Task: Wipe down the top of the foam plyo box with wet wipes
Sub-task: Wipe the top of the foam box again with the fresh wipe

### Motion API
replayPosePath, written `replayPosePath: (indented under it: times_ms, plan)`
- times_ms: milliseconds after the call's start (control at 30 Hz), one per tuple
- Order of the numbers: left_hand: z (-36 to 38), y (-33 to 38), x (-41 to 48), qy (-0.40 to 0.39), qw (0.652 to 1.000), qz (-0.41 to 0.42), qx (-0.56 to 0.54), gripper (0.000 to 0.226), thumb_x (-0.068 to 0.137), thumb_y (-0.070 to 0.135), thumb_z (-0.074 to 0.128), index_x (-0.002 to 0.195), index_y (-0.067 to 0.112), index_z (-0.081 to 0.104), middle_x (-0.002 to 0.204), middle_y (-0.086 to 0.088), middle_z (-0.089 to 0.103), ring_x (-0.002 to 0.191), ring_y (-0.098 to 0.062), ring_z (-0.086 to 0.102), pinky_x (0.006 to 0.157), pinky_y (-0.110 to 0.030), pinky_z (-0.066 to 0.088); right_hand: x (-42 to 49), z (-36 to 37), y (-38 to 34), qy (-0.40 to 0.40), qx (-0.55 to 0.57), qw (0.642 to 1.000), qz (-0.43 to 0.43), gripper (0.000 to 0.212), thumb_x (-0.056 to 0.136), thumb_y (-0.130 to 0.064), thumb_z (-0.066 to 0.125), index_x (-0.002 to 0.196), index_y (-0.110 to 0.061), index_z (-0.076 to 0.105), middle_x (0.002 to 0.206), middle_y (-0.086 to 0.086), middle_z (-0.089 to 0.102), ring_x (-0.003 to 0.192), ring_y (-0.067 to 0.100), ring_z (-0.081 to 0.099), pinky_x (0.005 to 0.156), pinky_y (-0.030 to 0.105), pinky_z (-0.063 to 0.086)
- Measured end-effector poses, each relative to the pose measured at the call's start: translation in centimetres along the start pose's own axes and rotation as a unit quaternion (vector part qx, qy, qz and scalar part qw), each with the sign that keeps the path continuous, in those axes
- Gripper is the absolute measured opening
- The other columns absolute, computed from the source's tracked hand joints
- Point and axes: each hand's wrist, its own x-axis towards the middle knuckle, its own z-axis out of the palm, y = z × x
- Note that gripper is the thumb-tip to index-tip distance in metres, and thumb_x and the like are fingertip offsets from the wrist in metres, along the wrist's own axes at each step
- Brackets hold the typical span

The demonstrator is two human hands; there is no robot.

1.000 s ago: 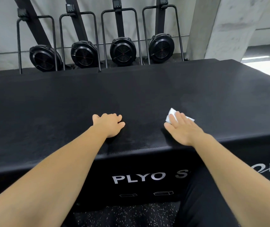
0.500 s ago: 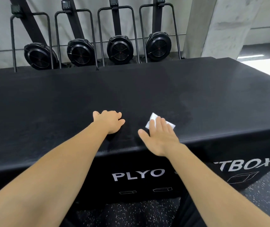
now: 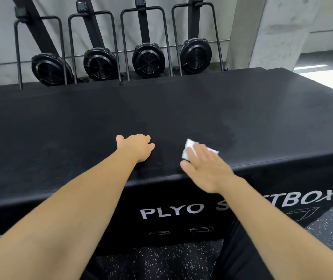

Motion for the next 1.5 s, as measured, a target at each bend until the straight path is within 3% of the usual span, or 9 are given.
replayPosePath:
  times_ms: [200, 333, 467, 600, 800, 1067, 1233, 1367, 1500]
  plan:
    - [0.0, 0.0, 0.1, -0.003, 1.0, 0.0, -0.003, 0.048, 0.102, 0.04, 0.019, 0.146, 0.031, 0.034, 0.138, 0.01, 0.048, 0.118, -0.018, 0.051, 0.104, -0.043, 0.019, -0.1, -1.8, 4.9, -0.032, -0.052, 0.994, 0.086, 0.066, 0.103, -0.048, 0.011, 0.157, -0.012, 0.014, 0.164, 0.015, 0.003, 0.151, 0.028, 0.004, 0.122, 0.042, 0.005]
    - [0.1, 0.0, 0.3, -0.002, 1.0, 0.001, 0.002, 0.046, 0.101, 0.039, 0.02, 0.14, 0.029, 0.041, 0.139, 0.008, 0.048, 0.114, -0.018, 0.053, 0.096, -0.041, 0.021, -0.2, -2.1, 3.9, -0.036, -0.072, 0.991, 0.103, 0.072, 0.089, -0.047, 0.005, 0.145, -0.009, 0.03, 0.152, 0.019, 0.019, 0.141, 0.033, 0.015, 0.118, 0.045, 0.016]
    - [0.1, 0.0, 0.3, 0.001, 1.0, 0.0, 0.001, 0.044, 0.101, 0.039, 0.02, 0.134, 0.027, 0.046, 0.131, 0.007, 0.054, 0.106, -0.019, 0.054, 0.095, -0.042, 0.021, -0.3, -0.9, 1.6, -0.01, -0.017, 0.993, 0.112, 0.066, 0.1, -0.053, 0.018, 0.145, -0.006, 0.029, 0.153, 0.015, 0.023, 0.143, 0.03, 0.017, 0.119, 0.044, 0.017]
    - [0.3, 0.1, -0.1, 0.017, 1.0, -0.003, -0.012, 0.042, 0.101, 0.036, 0.02, 0.13, 0.025, 0.048, 0.117, 0.007, 0.057, 0.096, -0.018, 0.053, 0.098, -0.043, 0.021, -1.0, 1.3, -2.3, 0.001, -0.009, 0.998, 0.058, 0.072, 0.1, -0.06, 0.018, 0.15, -0.008, 0.022, 0.16, 0.011, 0.011, 0.149, 0.027, 0.003, 0.121, 0.044, 0.009]
    - [0.7, 0.4, -1.3, 0.044, 0.997, -0.015, -0.061, 0.042, 0.102, 0.034, 0.023, 0.137, 0.026, 0.046, 0.141, 0.003, 0.047, 0.127, -0.016, 0.044, 0.108, -0.044, 0.014, -1.1, 3.9, -6.9, -0.046, -0.025, 0.999, -0.01, 0.08, 0.1, -0.062, 0.009, 0.157, -0.011, -0.013, 0.162, 0.01, -0.025, 0.148, 0.023, -0.029, 0.122, 0.041, -0.014]
    - [0.2, 1.3, -2.5, 0.074, 0.994, 0.006, -0.077, 0.044, 0.102, 0.046, 0.03, 0.144, 0.036, 0.04, 0.141, 0.011, 0.051, 0.127, -0.016, 0.047, 0.094, -0.036, 0.019, -1.9, 2.9, -2.1, 0.0, 0.002, 0.997, -0.083, 0.064, 0.103, -0.054, 0.014, 0.159, -0.025, 0.003, 0.166, -0.005, -0.012, 0.151, 0.011, -0.017, 0.117, 0.027, -0.013]
    - [0.5, 2.7, -2.6, 0.065, 0.997, 0.022, -0.041, 0.045, 0.103, 0.045, 0.028, 0.146, 0.036, 0.038, 0.149, 0.01, 0.041, 0.131, -0.017, 0.043, 0.099, -0.038, 0.021, -2.7, 1.8, 3.2, 0.037, -0.009, 0.999, -0.032, 0.064, 0.099, -0.054, 0.014, 0.157, -0.027, 0.011, 0.166, -0.006, -0.004, 0.152, 0.013, -0.01, 0.122, 0.031, -0.002]
    - [0.5, 2.8, -2.4, 0.064, 0.997, 0.024, -0.019, 0.042, 0.102, 0.045, 0.029, 0.139, 0.035, 0.046, 0.145, 0.01, 0.046, 0.126, -0.017, 0.047, 0.093, -0.037, 0.022, -3.2, 0.6, 6.0, 0.051, -0.032, 0.998, 0.015, 0.064, 0.1, -0.051, 0.013, 0.156, -0.02, 0.013, 0.165, -0.001, 0.004, 0.152, 0.018, -0.002, 0.123, 0.036, 0.006]
    - [0.4, 2.7, -2.2, 0.056, 0.998, 0.025, -0.006, 0.046, 0.101, 0.047, 0.028, 0.145, 0.038, 0.039, 0.151, 0.013, 0.038, 0.129, -0.017, 0.045, 0.097, -0.038, 0.022, -3.0, 1.0, 4.5, 0.05, -0.024, 0.996, 0.074, 0.068, 0.102, -0.052, 0.014, 0.157, -0.013, 0.009, 0.166, 0.007, -0.002, 0.152, 0.022, -0.006, 0.123, 0.04, 0.003]
